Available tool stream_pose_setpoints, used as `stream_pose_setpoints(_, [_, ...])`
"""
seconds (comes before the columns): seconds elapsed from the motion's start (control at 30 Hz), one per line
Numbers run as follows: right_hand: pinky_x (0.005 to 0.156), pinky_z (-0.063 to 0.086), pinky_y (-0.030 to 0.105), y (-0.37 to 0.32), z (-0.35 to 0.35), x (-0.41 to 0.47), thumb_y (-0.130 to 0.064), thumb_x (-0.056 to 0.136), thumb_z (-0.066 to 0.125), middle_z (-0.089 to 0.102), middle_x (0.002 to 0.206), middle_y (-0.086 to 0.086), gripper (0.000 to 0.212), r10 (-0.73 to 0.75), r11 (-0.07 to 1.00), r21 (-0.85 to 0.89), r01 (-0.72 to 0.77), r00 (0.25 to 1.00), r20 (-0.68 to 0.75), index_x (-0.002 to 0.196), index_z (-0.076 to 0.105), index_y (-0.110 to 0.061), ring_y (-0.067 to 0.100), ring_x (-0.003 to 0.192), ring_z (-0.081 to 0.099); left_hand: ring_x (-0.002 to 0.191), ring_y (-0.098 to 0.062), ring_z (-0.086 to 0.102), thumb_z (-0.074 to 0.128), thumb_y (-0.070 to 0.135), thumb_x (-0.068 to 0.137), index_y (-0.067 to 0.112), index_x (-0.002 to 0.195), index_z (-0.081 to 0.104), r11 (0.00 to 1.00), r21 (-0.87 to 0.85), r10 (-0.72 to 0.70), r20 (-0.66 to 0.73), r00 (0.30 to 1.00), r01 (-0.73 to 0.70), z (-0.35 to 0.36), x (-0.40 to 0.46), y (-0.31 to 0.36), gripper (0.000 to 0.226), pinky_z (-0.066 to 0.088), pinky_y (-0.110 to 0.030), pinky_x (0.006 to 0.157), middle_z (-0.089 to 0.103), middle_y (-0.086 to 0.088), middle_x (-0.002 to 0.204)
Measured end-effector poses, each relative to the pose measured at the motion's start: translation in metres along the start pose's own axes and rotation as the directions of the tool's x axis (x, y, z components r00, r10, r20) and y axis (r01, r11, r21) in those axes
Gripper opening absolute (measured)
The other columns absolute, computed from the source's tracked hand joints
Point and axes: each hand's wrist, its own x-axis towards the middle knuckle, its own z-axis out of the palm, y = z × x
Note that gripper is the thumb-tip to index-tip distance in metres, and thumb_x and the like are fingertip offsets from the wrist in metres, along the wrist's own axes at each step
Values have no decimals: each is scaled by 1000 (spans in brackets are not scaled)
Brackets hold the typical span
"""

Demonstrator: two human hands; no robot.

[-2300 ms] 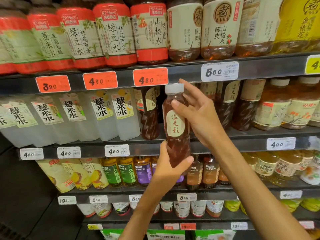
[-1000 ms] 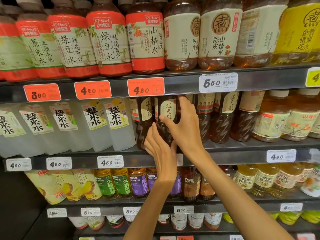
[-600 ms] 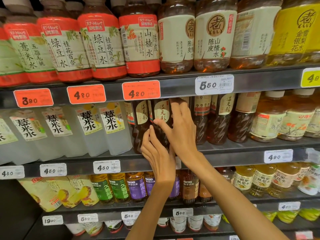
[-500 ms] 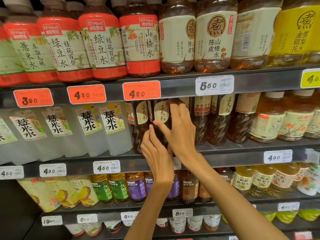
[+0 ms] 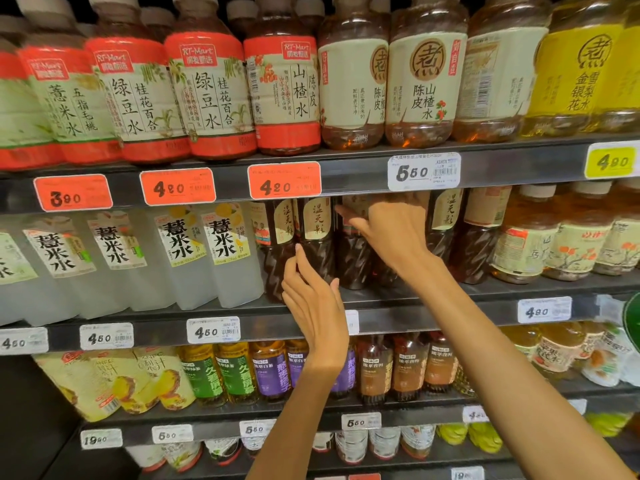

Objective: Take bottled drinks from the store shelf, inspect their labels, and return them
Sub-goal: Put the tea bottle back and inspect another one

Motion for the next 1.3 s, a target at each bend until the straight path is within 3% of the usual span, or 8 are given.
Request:
stream_pose_setpoints(0.13, [61,23,30,-6,-4,-4,-36,84,70,20,43,-8,66,17,999,50,-12,994,-104,46,17,-22,25,48,46,110,-32,53,78,12,76,-3,140,36,995,-93,28,19,999,-26,-7,-15,0,78,47,-42,92,48,-22,126])
stream_pose_setpoints(0.23, [73,19,37,-14,-4,-12,-33,78,76,50,50,4,50,143,985,138,-105,940,-310,49,39,-15,29,60,53,113,-31,51,73,10,80,0,139,39,982,-176,73,50,996,-63,-12,-21,4,69,45,-41,96,47,-20,127])
stream_pose_setpoints(0.3, [79,24,39,-17,0,-21,-36,77,75,63,74,13,35,226,955,265,-135,907,-355,74,60,-5,32,78,54,115,-28,49,70,13,84,2,139,40,974,-215,92,97,991,-70,-15,-22,7,63,42,-39,99,47,-17,128])
stream_pose_setpoints(0.5, [97,43,39,-24,-4,-33,-17,87,68,59,121,13,49,332,665,741,-88,924,-188,128,50,1,26,112,53,125,-17,42,61,23,92,10,145,28,943,-333,116,261,958,-24,-21,-19,5,64,38,-32,105,42,-5,136])
stream_pose_setpoints(0.73, [87,51,40,-23,-13,-35,-16,84,72,66,98,8,25,422,481,869,-115,899,-115,103,61,-5,20,94,62,129,-19,39,62,37,90,10,147,27,964,-262,123,288,950,-46,-20,-17,13,72,33,-30,105,41,-7,140])
stream_pose_setpoints(0.9, [75,54,22,-18,-23,-38,-11,83,73,70,92,1,16,420,296,950,-96,907,-39,97,65,-10,9,87,68,115,-15,42,71,51,76,15,137,35,953,-302,102,288,952,-11,-23,-21,11,79,37,-29,97,43,-1,125])
stream_pose_setpoints(1.07, [66,52,15,-13,-30,-41,-7,83,71,70,87,-1,15,360,129,982,-140,929,85,94,63,-3,5,80,70,82,3,53,77,41,73,33,107,22,863,-474,71,452,889,172,-42,-14,16,65,43,-4,63,46,19,94])
stream_pose_setpoints(1.3, [91,51,30,4,-28,-55,-17,79,71,65,115,7,43,171,-179,931,-317,922,347,119,56,-9,17,107,64,93,-6,67,70,13,83,36,122,41,469,-618,104,748,655,631,-82,-27,-4,53,56,-23,76,66,1,107])
